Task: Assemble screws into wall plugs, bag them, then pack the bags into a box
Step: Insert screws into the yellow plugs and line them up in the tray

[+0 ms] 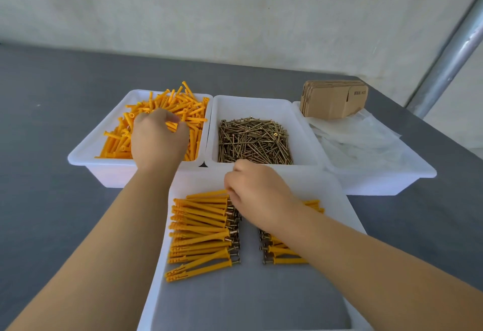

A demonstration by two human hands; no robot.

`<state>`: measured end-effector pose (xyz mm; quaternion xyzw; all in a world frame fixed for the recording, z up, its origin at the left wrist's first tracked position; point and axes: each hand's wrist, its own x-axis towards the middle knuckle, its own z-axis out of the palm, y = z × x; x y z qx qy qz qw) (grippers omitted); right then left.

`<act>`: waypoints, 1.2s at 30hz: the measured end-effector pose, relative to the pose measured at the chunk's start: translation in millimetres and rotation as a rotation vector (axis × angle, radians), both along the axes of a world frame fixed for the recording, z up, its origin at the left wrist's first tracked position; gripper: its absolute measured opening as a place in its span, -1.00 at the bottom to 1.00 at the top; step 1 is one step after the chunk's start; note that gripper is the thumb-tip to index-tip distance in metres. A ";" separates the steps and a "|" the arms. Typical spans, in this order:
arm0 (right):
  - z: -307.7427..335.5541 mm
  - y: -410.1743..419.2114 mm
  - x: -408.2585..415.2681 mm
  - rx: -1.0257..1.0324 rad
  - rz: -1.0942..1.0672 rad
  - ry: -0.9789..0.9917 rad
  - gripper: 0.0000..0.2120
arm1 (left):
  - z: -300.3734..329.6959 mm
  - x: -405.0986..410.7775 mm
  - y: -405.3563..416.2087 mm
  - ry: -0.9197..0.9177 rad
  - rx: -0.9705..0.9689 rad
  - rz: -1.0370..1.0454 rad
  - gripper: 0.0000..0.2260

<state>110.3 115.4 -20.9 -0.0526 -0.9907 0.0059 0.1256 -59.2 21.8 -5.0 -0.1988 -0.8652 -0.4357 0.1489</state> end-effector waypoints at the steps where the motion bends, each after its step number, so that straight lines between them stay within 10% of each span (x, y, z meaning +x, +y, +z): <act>1: -2.1 -2.2 -3.6 -0.004 0.007 -0.008 -0.85 | -1.7 -1.9 0.3 -0.008 -0.025 0.007 -0.76; 12: 18.2 34.5 -0.3 -0.197 -0.145 0.339 -0.88 | -7.7 1.6 15.6 -0.343 -0.838 -0.077 -0.73; 16: 24.8 79.8 -15.9 -0.308 -0.417 0.013 -0.72 | -3.6 0.1 19.9 -0.417 -0.947 -0.038 -0.62; 23: 30.7 100.9 -48.5 -0.300 -0.566 -0.666 -0.48 | -6.1 -2.8 17.6 -0.306 -0.714 -0.059 -0.83; 36: 23.0 103.5 -49.9 -0.421 -0.537 -0.448 -0.72 | -4.6 4.2 20.4 0.049 -0.185 -0.227 -0.63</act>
